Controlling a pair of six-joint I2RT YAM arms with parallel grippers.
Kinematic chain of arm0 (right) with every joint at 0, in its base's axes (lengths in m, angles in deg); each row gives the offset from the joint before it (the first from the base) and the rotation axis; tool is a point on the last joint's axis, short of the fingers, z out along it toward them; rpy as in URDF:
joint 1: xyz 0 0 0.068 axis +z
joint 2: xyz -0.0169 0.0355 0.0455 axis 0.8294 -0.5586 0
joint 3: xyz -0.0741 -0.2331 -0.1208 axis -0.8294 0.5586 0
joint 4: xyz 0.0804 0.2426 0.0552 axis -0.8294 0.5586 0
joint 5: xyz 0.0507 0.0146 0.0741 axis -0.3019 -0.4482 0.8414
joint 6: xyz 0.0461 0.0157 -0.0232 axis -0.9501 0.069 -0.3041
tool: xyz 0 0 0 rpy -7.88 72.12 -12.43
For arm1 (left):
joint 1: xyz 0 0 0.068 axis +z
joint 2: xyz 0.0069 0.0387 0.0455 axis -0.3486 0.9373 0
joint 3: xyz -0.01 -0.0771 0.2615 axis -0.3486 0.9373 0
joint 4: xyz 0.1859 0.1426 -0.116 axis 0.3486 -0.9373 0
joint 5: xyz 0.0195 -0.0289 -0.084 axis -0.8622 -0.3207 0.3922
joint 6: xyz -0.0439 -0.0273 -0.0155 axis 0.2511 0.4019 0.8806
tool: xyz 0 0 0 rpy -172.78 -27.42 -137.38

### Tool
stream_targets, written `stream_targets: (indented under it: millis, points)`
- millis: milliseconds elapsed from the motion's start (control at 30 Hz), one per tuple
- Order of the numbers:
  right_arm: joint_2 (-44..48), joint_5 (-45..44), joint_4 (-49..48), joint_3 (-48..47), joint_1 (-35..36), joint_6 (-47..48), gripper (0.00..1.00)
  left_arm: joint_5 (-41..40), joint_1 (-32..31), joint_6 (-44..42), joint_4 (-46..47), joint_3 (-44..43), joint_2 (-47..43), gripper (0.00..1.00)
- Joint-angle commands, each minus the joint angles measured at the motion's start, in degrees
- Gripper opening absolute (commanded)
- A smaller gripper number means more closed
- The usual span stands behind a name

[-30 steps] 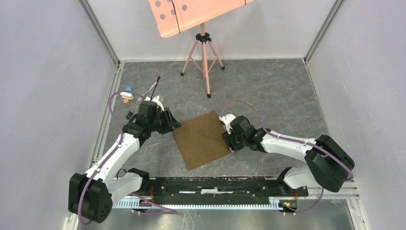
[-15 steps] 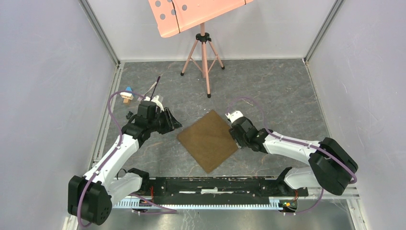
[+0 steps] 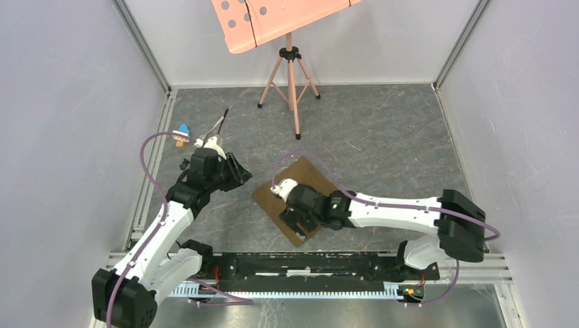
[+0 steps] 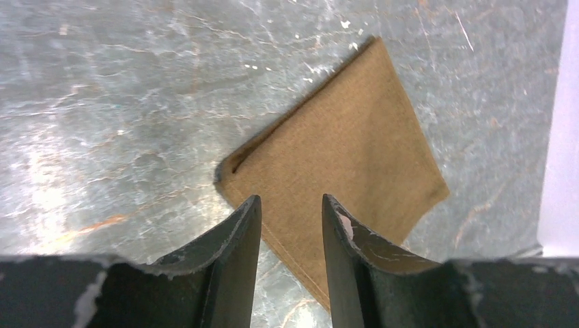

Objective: Fold the napkin into a case and place the utensils inside
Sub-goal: Pick up the lower triangle-folded napkin from the center of the board.

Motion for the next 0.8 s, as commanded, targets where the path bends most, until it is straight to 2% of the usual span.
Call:
stream_targets:
  millis: [0, 233, 467, 767]
  points:
    - [-5.39, 4.87, 3.3, -4.95, 4.62, -9.38, 0.74, -8.79, 0.37, 3.21, -0.89, 1.8, -4.95, 0.46]
    - [-13.47, 3.12, 5.29, -10.21, 8.9, -10.96, 0.66, -13.74, 0.36, 2.9, -2.88, 2.96, -12.17, 0.47]
    - [-17.86, 2.34, 6.17, -12.44, 10.17, -10.36, 0.52, -14.48, 0.36, 1.92, -4.44, 3.36, -14.66, 0.49]
    - [-19.95, -0.24, 8.49, -12.81, 10.35, -9.73, 0.55, -13.59, 0.36, 2.25, -3.44, 4.57, -15.64, 0.49]
